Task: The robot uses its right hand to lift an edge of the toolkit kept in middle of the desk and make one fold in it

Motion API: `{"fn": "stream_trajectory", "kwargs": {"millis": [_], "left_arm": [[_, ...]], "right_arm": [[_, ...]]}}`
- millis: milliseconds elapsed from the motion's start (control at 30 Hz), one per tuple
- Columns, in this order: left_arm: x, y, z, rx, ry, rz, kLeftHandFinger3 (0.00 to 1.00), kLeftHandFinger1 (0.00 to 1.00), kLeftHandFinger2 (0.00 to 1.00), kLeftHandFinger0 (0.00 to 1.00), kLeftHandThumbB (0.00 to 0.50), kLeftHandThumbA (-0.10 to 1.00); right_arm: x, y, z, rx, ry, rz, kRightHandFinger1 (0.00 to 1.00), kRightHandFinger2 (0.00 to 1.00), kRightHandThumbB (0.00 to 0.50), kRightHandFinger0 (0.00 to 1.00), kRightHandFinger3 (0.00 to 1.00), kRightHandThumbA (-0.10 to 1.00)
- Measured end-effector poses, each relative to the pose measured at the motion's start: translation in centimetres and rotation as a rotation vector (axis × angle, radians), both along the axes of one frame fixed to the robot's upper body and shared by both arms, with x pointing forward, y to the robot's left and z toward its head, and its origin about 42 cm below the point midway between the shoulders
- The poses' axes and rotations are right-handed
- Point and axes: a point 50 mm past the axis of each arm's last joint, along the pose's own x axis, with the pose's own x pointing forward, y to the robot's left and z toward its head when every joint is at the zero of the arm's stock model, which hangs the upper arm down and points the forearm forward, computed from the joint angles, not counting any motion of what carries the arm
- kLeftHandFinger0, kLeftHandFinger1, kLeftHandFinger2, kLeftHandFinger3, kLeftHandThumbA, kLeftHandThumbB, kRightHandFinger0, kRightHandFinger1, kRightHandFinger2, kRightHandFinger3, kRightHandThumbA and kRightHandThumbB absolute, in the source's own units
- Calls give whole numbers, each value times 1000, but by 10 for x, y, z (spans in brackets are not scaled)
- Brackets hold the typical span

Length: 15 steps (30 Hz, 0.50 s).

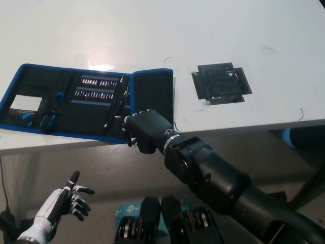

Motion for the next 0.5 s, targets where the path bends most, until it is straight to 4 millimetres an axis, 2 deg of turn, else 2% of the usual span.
{"fn": "stream_trajectory", "kwargs": {"millis": [33,100,133,267,333,400,500], "left_arm": [[0,0,0,0,1,0,509,342,311,379,252,1000],[0,0,0,0,1,0,506,343,307,378,252,1000],[0,0,0,0,1,0,507,346,306,377,223,1000],[0,0,0,0,1,1,508,356,294,382,221,1000],[0,0,0,0,3,2,498,351,289,380,226,1000],[0,0,0,0,4,2,492,350,294,380,211,1000],[0,0,-1,1,5,2,480,355,291,382,223,1000]], "right_arm": [[-1,1,2,2,1,-4,1000,1000,468,1000,1000,543],[-3,2,6,6,7,-9,1000,1000,474,1000,1000,550],[-3,3,8,6,12,-12,1000,1000,494,1000,1000,547],[-6,3,17,33,25,-18,1000,1000,488,1000,1000,493],[-9,3,21,54,33,-20,1000,1000,484,1000,1000,504],[-13,3,23,72,42,-16,1000,1000,490,1000,1000,477],[-16,1,27,111,52,-18,1000,1000,484,1000,1000,457]]}}
